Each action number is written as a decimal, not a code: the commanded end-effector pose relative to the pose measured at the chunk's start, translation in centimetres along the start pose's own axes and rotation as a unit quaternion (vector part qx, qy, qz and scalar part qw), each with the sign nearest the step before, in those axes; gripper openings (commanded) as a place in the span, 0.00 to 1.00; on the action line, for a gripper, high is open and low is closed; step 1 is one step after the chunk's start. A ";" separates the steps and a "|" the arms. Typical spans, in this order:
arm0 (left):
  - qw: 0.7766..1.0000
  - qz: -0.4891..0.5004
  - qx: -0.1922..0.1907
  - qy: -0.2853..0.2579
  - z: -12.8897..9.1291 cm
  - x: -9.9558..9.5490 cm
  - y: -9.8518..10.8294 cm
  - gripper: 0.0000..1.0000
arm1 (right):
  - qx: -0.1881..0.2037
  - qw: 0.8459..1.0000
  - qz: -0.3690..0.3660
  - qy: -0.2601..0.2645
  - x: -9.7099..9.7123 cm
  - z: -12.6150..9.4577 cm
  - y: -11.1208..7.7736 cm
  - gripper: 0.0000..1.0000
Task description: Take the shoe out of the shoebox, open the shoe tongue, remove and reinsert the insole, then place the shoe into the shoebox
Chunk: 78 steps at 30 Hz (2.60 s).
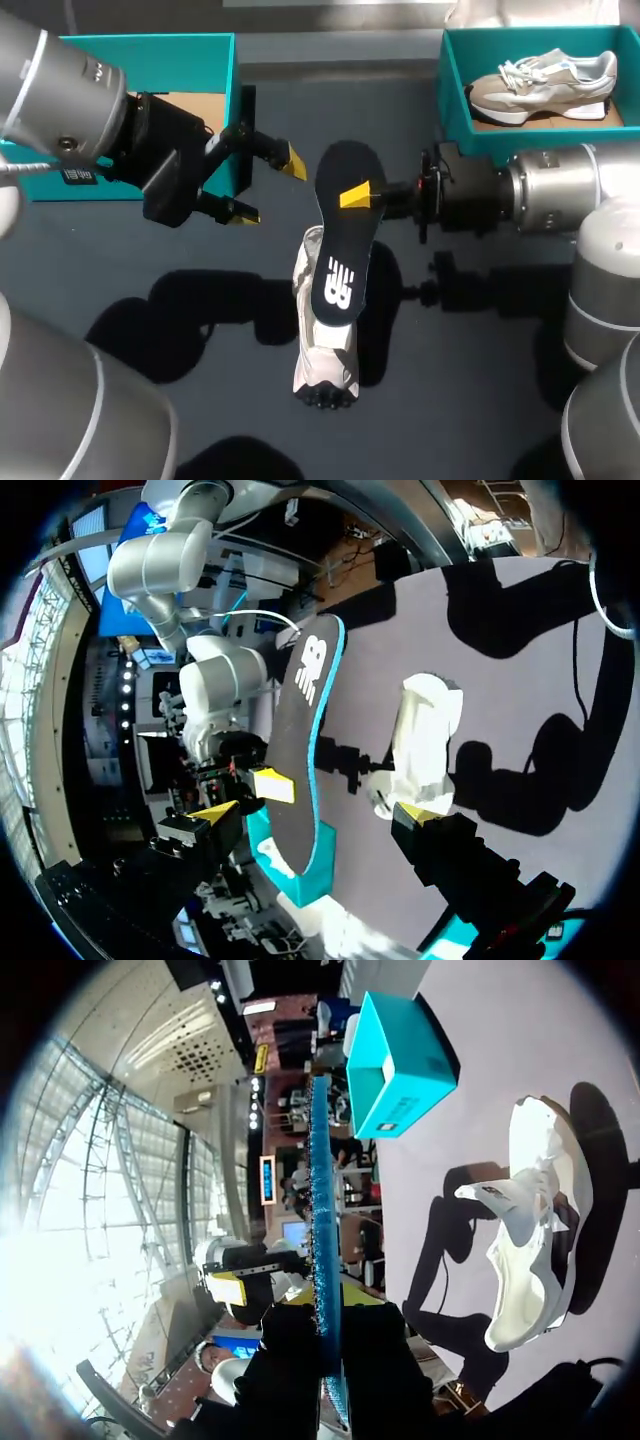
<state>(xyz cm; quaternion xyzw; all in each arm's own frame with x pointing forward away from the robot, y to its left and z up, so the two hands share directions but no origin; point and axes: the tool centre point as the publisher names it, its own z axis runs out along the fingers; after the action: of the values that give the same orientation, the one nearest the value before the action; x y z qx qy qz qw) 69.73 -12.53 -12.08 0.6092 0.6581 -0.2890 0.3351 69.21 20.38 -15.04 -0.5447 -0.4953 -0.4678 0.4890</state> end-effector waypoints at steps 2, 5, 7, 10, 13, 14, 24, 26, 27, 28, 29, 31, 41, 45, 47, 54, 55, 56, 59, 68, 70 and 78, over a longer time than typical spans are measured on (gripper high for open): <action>0.973 0.006 -0.013 -0.230 -0.1 1.0 0.1 1.00 | -0.005 1.000 0.006 -0.004 0.0 -0.2 -0.5 0.00; 0.966 0.017 -0.012 -0.258 -0.1 1.1 0.2 1.00 | -0.006 1.000 0.009 -0.005 0.1 0.0 -0.7 0.00; 0.960 0.021 -0.016 -0.279 0.1 1.2 0.3 1.00 | -0.019 1.000 0.014 -0.011 0.2 0.1 -0.8 0.00; 0.958 0.018 -0.020 -0.285 0.7 1.5 0.4 1.00 | -0.022 0.999 0.021 -0.010 0.2 0.7 -1.1 0.00; 0.957 0.015 -0.022 -0.289 1.1 1.7 0.6 1.00 | -0.027 0.999 0.027 -0.009 0.1 1.0 -1.3 0.00; 0.958 0.012 -0.021 -0.287 1.2 1.7 0.6 1.00 | -0.026 0.999 0.029 -0.008 0.0 1.1 -1.4 0.00; 0.959 -0.001 -0.011 -0.283 1.8 1.3 1.2 0.97 | -0.030 0.999 0.036 0.007 -0.1 2.5 -2.1 0.00; 0.959 -0.001 -0.008 -0.282 2.1 1.2 1.4 0.93 | -0.028 0.999 0.035 0.011 0.0 2.8 -2.3 0.00; 0.959 -0.002 -0.006 -0.283 2.3 1.2 1.5 0.90 | -0.027 0.999 0.035 0.011 0.0 3.0 -2.5 0.00; 0.960 -0.002 -0.004 -0.281 2.5 1.2 1.6 0.80 | -0.024 0.999 0.035 0.013 0.1 3.1 -2.7 0.00; 0.960 -0.001 -0.004 -0.280 2.7 1.2 1.7 0.73 | -0.023 0.999 0.035 0.015 0.1 3.2 -2.8 0.00; 0.960 -0.002 -0.002 -0.279 3.1 1.2 1.8 0.66 | -0.022 0.999 0.032 0.017 0.1 3.4 -3.0 0.00; 0.957 -0.004 0.003 -0.291 3.9 0.4 2.0 0.49 | -0.030 0.999 0.016 0.028 0.3 4.3 -3.2 0.00; 0.954 -0.010 0.004 -0.298 4.2 0.1 2.1 0.44 | -0.035 0.999 0.010 0.028 0.6 4.6 -2.9 0.00; 0.953 -0.011 0.005 -0.302 4.4 -0.1 2.0 0.41 | -0.035 0.999 0.008 0.029 0.7 4.8 -2.7 0.00; 0.951 -0.015 0.011 -0.310 5.3 -0.6 1.8 0.32 | -0.035 0.999 0.005 0.030 0.8 5.2 -2.5 0.00; 0.950 -0.016 0.012 -0.311 5.5 -0.7 1.8 0.30 | -0.035 0.999 0.005 0.030 0.8 5.3 -2.5 0.00; 0.950 -0.016 0.012 -0.312 5.5 -0.7 1.7 0.27 | -0.035 0.999 0.005 0.031 0.8 5.3 -2.5 0.00; 0.949 -0.017 0.013 -0.313 5.7 -0.7 1.7 0.23 | -0.036 0.999 0.004 0.033 0.8 5.4 -2.5 0.00; 0.949 -0.021 0.011 -0.314 5.8 -0.5 1.7 0.00 | -0.038 0.999 0.006 0.033 0.7 5.4 -2.6 0.00; 0.949 -0.022 0.012 -0.314 5.8 -0.5 1.7 0.00 | -0.038 0.999 0.007 0.034 0.6 5.4 -2.7 0.00; 0.950 -0.038 0.010 -0.309 5.5 0.1 1.7 0.00 | -0.026 0.999 -0.030 0.006 0.7 4.6 -3.2 1.00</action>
<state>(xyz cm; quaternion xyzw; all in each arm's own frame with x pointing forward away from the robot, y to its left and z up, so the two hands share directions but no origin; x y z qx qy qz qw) 72.22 -16.80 -15.49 0.4668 0.5395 -0.4857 0.5051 66.33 25.53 -15.05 -0.5327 -0.4864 -0.5079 0.4707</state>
